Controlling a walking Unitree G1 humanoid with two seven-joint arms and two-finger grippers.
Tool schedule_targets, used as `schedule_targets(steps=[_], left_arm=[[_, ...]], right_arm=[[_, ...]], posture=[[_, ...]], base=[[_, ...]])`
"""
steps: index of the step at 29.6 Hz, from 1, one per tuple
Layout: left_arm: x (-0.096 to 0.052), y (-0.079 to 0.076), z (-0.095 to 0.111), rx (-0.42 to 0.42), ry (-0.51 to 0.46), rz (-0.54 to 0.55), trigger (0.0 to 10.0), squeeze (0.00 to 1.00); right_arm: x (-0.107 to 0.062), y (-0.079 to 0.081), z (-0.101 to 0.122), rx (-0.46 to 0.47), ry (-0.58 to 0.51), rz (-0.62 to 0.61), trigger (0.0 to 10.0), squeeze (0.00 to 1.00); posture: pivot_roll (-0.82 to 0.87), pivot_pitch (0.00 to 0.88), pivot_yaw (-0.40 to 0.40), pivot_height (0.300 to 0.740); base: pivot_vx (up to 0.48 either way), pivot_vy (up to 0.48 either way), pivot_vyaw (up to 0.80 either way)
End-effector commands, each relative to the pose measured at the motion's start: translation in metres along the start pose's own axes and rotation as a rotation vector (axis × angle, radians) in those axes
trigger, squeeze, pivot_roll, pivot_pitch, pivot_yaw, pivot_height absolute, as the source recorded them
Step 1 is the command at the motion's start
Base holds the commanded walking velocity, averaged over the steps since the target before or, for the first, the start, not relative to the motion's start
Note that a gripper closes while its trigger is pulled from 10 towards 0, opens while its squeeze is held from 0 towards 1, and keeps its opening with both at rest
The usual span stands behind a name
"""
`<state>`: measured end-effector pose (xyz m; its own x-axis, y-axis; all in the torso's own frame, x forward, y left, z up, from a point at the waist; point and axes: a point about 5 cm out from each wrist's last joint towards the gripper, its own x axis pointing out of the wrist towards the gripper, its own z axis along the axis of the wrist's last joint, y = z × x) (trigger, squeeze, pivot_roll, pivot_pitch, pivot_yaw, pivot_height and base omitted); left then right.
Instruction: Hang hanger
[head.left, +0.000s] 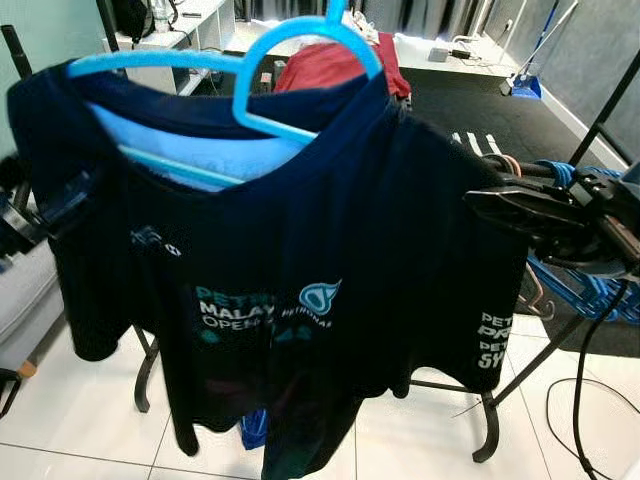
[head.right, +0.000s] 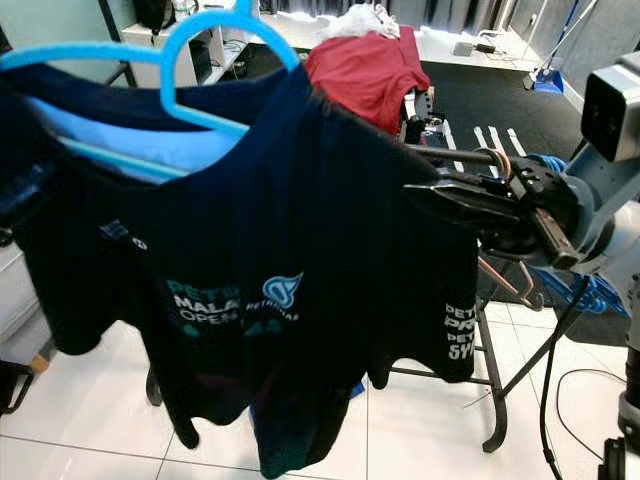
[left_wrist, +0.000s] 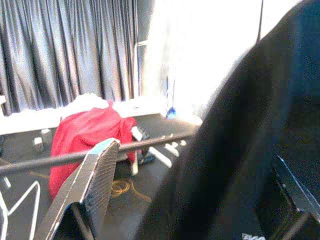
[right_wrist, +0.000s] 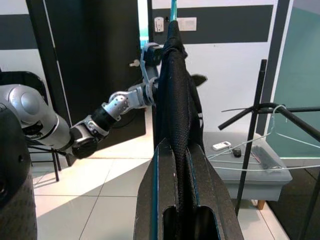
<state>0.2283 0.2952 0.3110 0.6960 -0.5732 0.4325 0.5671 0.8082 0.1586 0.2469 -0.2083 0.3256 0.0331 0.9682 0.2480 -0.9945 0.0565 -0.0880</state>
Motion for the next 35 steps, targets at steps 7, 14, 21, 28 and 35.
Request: schedule_targets(steps=[7,14,21,28,35], left_arm=[[-0.014,-0.030,0.022,-0.073,-0.012,-0.289,10.0,0.00],[-0.014,-0.039,0.014,-0.112,0.005,-0.341,10.0,0.00],[-0.014,-0.045,0.008,-0.175,0.013,-0.391,8.4,0.00],[-0.010,-0.042,0.008,-0.176,-0.005,-0.360,0.0,0.00],[-0.006,-0.026,0.012,-0.123,-0.032,-0.239,0.0,0.00]], right_arm=[[-0.006,0.004,0.007,-0.012,0.006,-0.018,0.0,0.00],[-0.004,0.003,0.007,-0.012,0.000,-0.019,0.0,0.00],[-0.003,0.004,0.010,-0.019,-0.006,-0.009,0.0,0.00],[-0.003,0.005,0.013,-0.026,-0.016,-0.006,0.0,0.00],[-0.005,0.005,0.013,-0.024,-0.019,-0.009,0.0,0.00]], posture=[[-0.01,0.052,-0.030,0.740],[-0.02,0.052,-0.032,0.740],[-0.02,0.053,-0.029,0.740],[-0.02,0.053,-0.026,0.740],[-0.02,0.055,-0.026,0.740]], base=[[0.000,0.000,0.00],[0.000,0.000,0.00],[0.000,0.000,0.00],[0.000,0.000,0.00],[0.000,0.000,0.00]])
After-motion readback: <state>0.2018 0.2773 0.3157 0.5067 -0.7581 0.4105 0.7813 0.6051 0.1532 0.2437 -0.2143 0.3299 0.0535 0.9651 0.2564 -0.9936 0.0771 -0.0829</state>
